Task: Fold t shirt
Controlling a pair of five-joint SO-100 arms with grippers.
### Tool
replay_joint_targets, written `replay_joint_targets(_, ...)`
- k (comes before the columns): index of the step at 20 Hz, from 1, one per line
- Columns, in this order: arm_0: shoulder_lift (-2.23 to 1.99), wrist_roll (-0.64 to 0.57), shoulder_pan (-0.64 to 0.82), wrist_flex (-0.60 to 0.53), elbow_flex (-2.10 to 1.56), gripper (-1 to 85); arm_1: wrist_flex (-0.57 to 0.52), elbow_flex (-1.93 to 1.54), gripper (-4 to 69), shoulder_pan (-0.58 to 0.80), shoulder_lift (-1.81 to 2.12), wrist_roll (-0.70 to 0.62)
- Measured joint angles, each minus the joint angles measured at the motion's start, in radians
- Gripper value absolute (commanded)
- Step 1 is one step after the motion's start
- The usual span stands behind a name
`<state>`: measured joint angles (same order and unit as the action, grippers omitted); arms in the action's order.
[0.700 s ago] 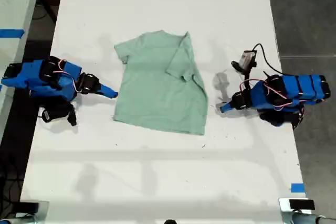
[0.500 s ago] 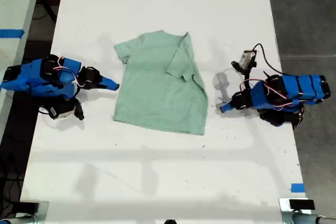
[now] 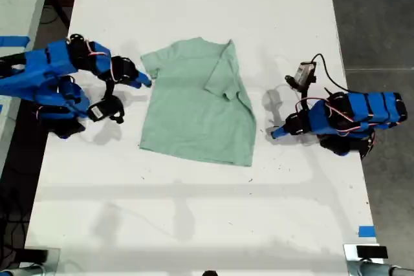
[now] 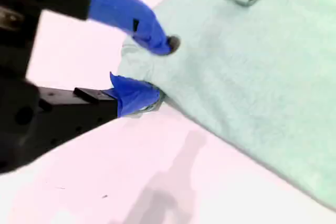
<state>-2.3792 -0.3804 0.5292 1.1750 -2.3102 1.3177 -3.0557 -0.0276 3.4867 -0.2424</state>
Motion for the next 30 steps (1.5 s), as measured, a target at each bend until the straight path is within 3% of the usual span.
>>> replay_joint_targets(2,0.276,-0.173,0.133,0.021,0.216,26.1,0.000,0.000,3.4,0.000,0.000,0.000)
replay_joint_targets(4,0.449,-0.273,0.245,0.012,0.314,25.9,0.000,0.000,3.5,0.000,0.000,0.000)
replay_joint_targets(11,0.707,-0.405,0.460,-0.100,0.362,24.0,0.000,0.000,3.5,0.000,0.000,0.000)
replay_joint_targets(12,0.747,-0.414,0.471,-0.115,0.377,21.9,0.000,0.000,3.5,0.000,0.000,0.000)
replay_joint_targets(13,0.793,-0.423,0.474,-0.121,0.399,13.6,0.000,0.000,3.5,0.000,0.000,0.000)
replay_joint_targets(14,0.851,-0.436,0.480,-0.132,0.425,-0.1,0.000,0.000,3.5,0.000,0.000,0.000)
replay_joint_targets(17,0.943,-0.448,0.499,-0.124,0.525,-0.2,0.000,0.000,3.5,0.000,0.000,0.000)
replay_joint_targets(21,0.874,-0.397,0.459,0.011,0.606,-0.2,0.000,0.000,3.5,0.000,0.000,0.000)
replay_joint_targets(24,0.845,-0.279,0.295,0.150,0.813,-0.2,0.000,0.000,3.5,0.000,0.000,0.000)
replay_joint_targets(27,0.942,-0.170,0.135,0.210,1.068,-0.1,0.000,0.000,3.5,0.000,0.000,0.000)
replay_joint_targets(29,1.054,-0.121,0.066,0.212,1.210,24.4,0.000,0.000,3.5,0.000,0.000,0.000)
replay_joint_targets(30,1.089,-0.110,0.040,0.202,1.252,25.1,0.000,0.000,3.5,0.000,0.000,0.000)
